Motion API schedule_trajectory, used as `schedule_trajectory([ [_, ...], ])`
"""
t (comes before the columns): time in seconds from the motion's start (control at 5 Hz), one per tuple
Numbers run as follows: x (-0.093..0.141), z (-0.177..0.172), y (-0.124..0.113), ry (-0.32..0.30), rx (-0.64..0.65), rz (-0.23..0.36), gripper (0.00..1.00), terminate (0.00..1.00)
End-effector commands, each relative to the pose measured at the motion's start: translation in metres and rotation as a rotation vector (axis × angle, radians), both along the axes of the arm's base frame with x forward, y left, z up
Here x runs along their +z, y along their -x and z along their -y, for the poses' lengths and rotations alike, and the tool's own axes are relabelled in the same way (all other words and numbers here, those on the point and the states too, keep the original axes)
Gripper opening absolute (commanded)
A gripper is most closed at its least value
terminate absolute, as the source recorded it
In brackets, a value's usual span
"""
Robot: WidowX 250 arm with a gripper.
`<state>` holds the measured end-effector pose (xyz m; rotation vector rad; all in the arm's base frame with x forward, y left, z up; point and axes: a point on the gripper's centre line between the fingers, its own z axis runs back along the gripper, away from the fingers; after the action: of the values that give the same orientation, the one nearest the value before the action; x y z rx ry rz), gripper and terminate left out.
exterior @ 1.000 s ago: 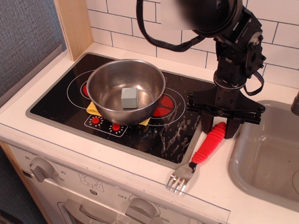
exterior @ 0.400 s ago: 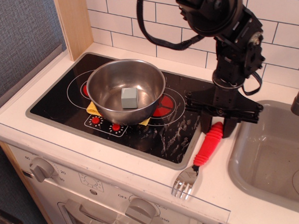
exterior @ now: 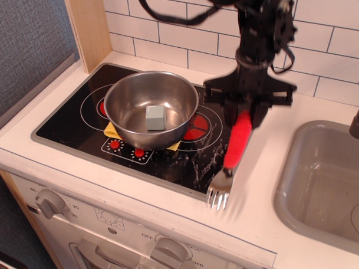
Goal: Move the red fork to just above the silver pot.
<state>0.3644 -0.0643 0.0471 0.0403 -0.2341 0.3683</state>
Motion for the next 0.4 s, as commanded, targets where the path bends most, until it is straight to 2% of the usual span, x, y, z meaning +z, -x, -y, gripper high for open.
schedule_trajectory([
  [0.0, 0.062, -0.022, -0.017, 0.08, 0.259, 0.204, 0.0, 0.0],
  [0.2, 0.077, -0.037, -0.019, 0.102, 0.51, 0.256, 0.0, 0.0],
])
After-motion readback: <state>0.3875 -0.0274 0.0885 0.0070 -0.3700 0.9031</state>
